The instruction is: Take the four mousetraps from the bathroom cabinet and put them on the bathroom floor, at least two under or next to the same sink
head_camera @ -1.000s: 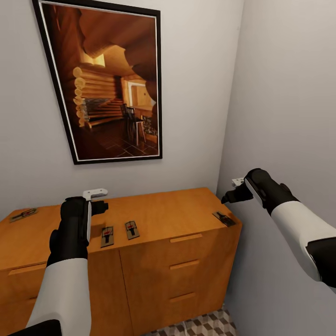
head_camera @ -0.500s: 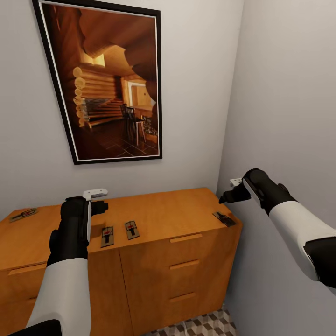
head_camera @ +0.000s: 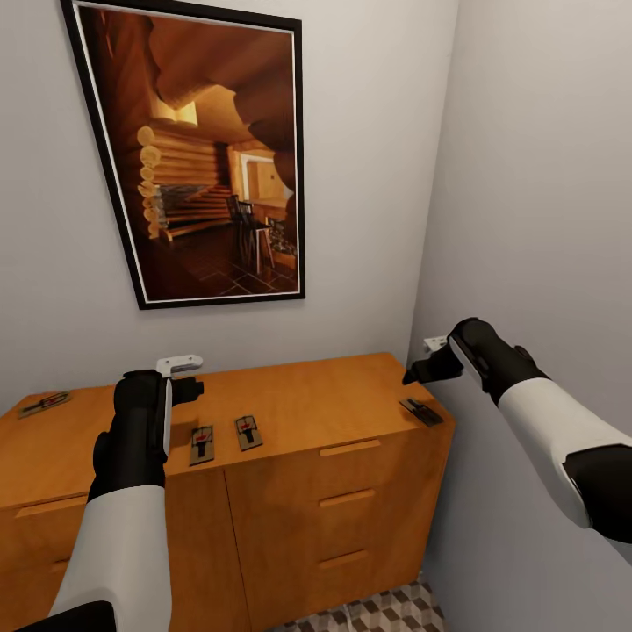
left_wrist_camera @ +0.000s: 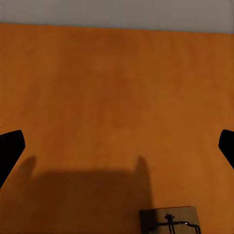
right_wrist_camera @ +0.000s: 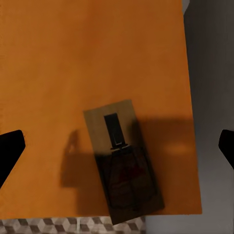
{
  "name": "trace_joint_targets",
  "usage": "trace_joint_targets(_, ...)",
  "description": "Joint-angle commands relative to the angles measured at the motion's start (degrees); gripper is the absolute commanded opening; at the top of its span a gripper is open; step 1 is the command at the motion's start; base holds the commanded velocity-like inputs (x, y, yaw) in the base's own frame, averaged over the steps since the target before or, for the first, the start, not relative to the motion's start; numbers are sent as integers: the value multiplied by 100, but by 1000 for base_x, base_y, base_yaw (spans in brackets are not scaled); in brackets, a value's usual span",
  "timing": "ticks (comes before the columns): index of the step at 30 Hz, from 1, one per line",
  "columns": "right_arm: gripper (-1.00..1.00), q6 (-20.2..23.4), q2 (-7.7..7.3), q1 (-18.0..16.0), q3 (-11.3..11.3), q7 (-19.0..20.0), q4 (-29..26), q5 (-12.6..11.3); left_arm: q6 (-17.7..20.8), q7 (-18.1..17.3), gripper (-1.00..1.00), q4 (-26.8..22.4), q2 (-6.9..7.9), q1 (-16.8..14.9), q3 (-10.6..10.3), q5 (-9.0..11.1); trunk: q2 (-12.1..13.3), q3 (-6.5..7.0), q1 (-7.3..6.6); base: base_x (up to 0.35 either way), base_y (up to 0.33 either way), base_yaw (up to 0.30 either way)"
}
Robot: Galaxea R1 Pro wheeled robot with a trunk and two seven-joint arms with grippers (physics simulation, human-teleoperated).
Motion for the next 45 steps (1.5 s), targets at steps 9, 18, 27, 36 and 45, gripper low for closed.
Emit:
trace_joint_targets(9, 100, 16, 8, -6, 39, 105, 168, -6, 16, -49, 100, -6, -6, -6, 13, -51, -4, -7, 0, 0, 0, 0)
trace_joint_targets(18, 100, 16, 2, -6, 39, 114, 222, -6, 16, -50, 100, -6, -6, -6, 13, -51, -4, -7, 0, 0, 0, 0)
trace_joint_targets(27, 100, 16, -10, -6, 39, 108, 233, 2, 16, -44, 100, -6, -6, -6, 13, -52, -4, -7, 0, 0, 0, 0)
trace_joint_targets(36, 100, 16, -8, -4, 44, 99, 285, 3, 16, -43, 100, -6, -6, -6, 13, -51, -4, -7, 0, 0, 0, 0)
trace_joint_targets(45, 100, 16, 7, -5, 53, 86, 756, 23, 16, -44, 100, -6, -6, -6, 14, -52, -4, -7, 0, 0, 0, 0)
